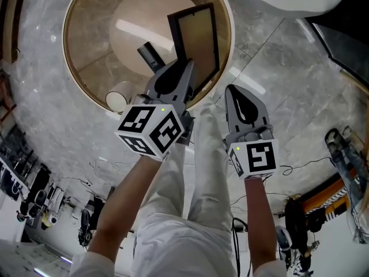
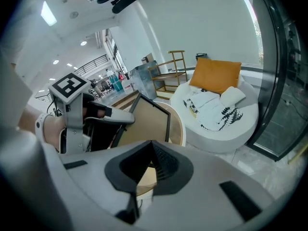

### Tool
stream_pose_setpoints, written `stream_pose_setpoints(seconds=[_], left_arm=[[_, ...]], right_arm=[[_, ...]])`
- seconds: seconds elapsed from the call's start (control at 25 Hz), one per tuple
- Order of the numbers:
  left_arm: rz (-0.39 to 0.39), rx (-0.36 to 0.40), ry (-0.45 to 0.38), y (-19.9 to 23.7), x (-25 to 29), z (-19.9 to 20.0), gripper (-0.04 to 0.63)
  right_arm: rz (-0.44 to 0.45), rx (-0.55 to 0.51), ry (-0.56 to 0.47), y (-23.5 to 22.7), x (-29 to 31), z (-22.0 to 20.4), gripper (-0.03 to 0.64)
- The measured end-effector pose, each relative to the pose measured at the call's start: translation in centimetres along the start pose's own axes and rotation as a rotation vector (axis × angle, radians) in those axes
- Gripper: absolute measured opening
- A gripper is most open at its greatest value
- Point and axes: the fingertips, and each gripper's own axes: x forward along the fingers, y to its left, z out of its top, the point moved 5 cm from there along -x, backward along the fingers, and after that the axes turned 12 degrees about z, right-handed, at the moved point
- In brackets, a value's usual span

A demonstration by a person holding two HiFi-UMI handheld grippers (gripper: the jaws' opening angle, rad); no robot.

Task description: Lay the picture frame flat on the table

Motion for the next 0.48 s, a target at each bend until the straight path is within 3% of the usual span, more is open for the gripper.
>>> stream_pose_setpoints(seconds=[0.28, 0.48], left_arm=[[0.003, -0.009, 0.019, 0.9, 1.2, 0.3, 0.071], [0.039, 0.037, 0.007, 1.6, 2.1, 1.1, 0.071]], right_arm=[[0.002, 0.013, 0.023, 0.2, 0.8, -0.8, 0.005], [0.003, 0.029, 0.021, 0.0, 1.5, -0.9, 0.005]])
